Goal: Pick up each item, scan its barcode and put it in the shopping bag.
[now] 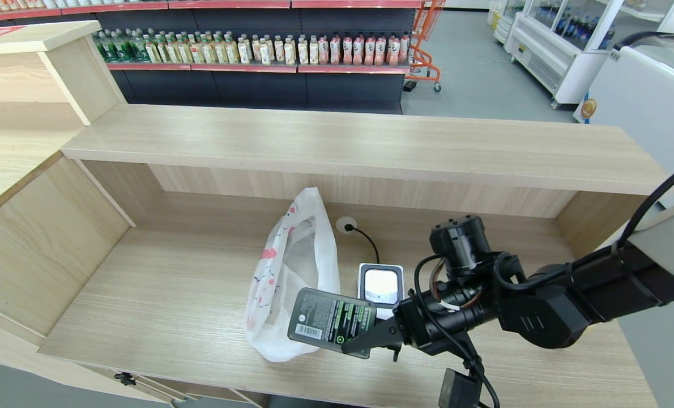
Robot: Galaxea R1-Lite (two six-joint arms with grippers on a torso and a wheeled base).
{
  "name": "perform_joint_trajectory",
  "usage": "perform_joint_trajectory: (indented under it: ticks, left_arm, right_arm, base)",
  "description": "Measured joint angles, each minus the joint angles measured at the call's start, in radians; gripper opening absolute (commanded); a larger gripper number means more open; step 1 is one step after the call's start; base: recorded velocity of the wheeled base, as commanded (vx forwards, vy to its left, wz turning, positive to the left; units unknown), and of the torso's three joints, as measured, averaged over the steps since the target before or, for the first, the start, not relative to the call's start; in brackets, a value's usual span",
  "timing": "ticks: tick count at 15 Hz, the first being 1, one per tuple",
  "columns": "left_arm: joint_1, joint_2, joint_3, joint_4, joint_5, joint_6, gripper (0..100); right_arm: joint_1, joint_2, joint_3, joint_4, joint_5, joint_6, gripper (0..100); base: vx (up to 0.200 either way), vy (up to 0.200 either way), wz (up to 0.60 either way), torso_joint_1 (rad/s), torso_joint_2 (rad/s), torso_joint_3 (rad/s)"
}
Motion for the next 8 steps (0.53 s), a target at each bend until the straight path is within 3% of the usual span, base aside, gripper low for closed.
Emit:
perform_joint_trajectory:
  ticks: [8]
  left_arm:
    - [0.0, 0.0, 0.0, 0.0, 0.0, 0.0, 100]
  right_arm:
    - [0.003, 0.041, -0.034, -0.002, 0.0, 0.005, 0]
  base:
    - [0.0, 0.0, 0.0, 0.0, 0.0, 0.0]
